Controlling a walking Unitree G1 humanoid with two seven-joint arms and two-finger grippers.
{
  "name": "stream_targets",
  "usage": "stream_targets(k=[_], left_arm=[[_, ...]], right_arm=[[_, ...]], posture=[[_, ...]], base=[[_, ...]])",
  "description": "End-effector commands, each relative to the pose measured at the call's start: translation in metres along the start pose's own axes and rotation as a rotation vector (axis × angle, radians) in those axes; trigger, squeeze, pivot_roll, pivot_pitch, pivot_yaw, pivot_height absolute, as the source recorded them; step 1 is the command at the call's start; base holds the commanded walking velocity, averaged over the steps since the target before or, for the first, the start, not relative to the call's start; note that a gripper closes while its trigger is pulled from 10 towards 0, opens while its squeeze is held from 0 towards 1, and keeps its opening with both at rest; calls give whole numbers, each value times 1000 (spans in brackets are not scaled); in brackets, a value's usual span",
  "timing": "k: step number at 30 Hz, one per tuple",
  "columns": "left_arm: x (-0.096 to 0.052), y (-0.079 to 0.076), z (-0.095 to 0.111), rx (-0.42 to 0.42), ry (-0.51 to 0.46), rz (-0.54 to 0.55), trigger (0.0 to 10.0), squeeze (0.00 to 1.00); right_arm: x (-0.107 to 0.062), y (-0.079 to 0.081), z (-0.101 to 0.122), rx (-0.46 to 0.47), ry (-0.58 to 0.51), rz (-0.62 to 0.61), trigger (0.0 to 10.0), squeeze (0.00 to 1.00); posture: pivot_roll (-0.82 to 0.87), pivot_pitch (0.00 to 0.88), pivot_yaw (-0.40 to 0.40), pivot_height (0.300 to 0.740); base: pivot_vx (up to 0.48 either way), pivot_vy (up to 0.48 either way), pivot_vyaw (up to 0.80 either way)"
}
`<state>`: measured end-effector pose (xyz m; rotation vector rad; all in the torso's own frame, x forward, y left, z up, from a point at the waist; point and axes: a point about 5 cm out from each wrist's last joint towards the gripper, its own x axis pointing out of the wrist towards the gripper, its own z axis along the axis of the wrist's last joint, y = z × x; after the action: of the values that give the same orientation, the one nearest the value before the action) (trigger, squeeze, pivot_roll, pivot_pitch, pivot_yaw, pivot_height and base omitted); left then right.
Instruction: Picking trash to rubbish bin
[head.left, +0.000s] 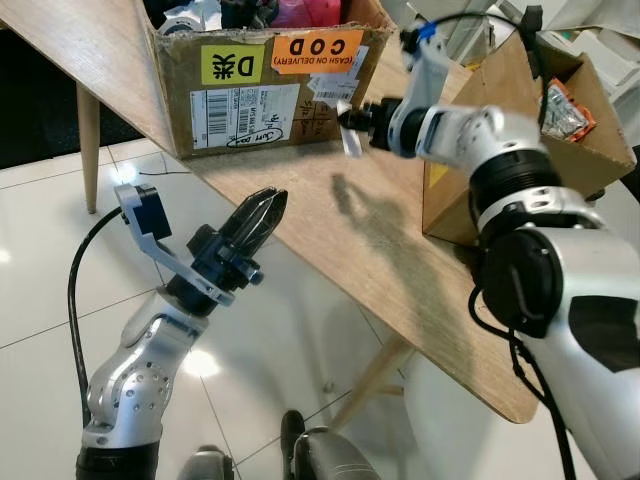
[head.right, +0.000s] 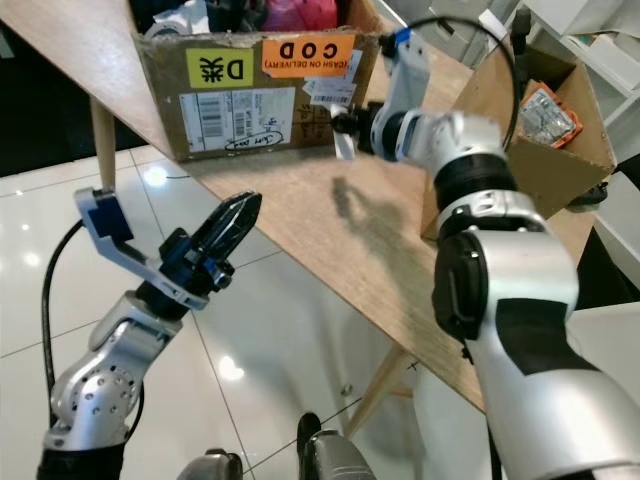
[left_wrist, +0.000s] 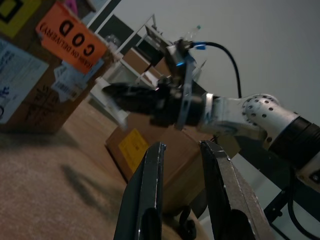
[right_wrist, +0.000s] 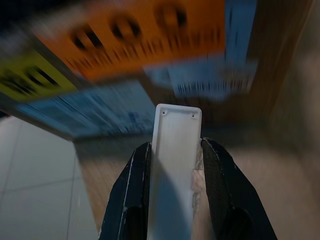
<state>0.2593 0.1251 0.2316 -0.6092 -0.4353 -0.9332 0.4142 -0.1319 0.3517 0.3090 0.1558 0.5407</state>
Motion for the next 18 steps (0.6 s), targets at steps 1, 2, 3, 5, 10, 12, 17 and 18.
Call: stream_targets(k=[1, 2, 3, 5, 10, 12, 17, 18], left_arm=[[1, -1, -2, -20, 12, -24, 10000, 0], [2, -2, -1, -18, 8, -43, 10000, 0], [2, -2, -1, -18, 8, -43, 10000, 0], [3, -3, 0, -17, 6, -57, 10000, 0], [6, -8, 6, -12, 16, -146, 10000, 0], [7, -8, 8, 2, 25, -175, 10000, 0], [9, -7, 16, 35, 33, -223, 10000, 0], [10, -7, 18, 41, 32, -229, 10000, 0]], right_arm=[[-11, -3, 17, 11, -60, 14, 10000, 0], [-18, -6, 24, 11, -87, 30, 10000, 0], [-18, -6, 24, 11, -87, 30, 10000, 0], [-23, -7, 27, 7, -102, 45, 10000, 0], [-37, -5, 35, -35, -170, 125, 10000, 0], [-43, -6, 35, -54, -198, 144, 10000, 0], [-58, -5, 33, -70, -255, 207, 10000, 0], [-60, -5, 33, -63, -265, 222, 10000, 0]], posture=[[-5, 186, -131, 740], [-5, 182, -126, 740], [-5, 182, -126, 740], [-5, 182, -126, 740], [9, 158, -108, 740], [11, 145, -101, 740], [7, 133, -90, 740], [7, 133, -90, 740]], base=[[0, 0, 0], [0, 0, 0], [0, 0, 0], [0, 0, 0], [0, 0, 0], [0, 0, 0], [0, 0, 0], [0, 0, 0]])
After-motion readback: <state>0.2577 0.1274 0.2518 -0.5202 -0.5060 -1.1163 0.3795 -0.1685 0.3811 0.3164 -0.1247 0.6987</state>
